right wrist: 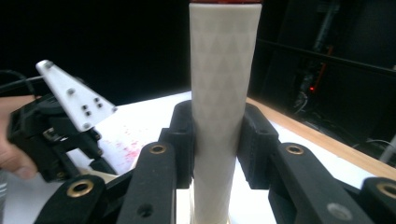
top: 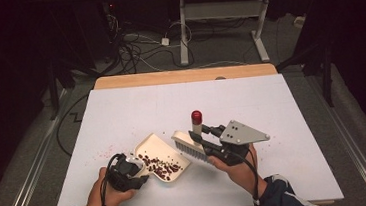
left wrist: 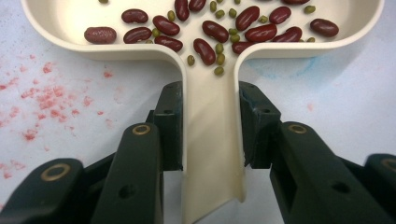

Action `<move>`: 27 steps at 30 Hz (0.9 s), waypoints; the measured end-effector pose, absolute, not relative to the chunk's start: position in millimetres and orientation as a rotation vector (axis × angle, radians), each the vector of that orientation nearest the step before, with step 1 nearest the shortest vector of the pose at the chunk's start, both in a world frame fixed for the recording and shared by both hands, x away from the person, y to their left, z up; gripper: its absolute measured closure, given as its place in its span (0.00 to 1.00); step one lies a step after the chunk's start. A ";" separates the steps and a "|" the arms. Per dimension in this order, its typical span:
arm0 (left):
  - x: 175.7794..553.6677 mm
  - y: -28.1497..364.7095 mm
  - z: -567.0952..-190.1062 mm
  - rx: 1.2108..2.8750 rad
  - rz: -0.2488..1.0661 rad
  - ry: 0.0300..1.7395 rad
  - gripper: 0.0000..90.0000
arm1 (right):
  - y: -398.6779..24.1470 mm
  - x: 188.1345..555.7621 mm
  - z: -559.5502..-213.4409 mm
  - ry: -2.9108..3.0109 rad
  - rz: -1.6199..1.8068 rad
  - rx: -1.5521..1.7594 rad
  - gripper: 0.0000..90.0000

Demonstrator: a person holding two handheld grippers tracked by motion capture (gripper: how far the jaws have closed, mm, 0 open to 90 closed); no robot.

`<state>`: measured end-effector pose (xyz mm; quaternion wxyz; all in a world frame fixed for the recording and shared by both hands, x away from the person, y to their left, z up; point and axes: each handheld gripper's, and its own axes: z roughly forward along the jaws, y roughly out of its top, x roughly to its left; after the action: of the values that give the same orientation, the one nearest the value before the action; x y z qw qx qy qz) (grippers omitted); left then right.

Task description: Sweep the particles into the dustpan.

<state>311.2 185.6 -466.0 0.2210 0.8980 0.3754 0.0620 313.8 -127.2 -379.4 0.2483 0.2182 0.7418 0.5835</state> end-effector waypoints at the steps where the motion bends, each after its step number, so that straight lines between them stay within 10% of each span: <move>1: 311.1 185.4 -466.0 2.483 0.172 1.039 0.71 | -127.2 313.8 -379.4 2.021 1.590 0.595 0.78; 27: 310.6 185.1 -465.2 2.493 0.170 1.033 0.71 | -122.6 311.0 -386.0 2.093 1.589 0.584 0.78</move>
<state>310.6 185.1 -465.2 0.2171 0.9000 0.3728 0.0615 311.0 -122.6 -386.0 0.2232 0.2114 0.7579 0.5754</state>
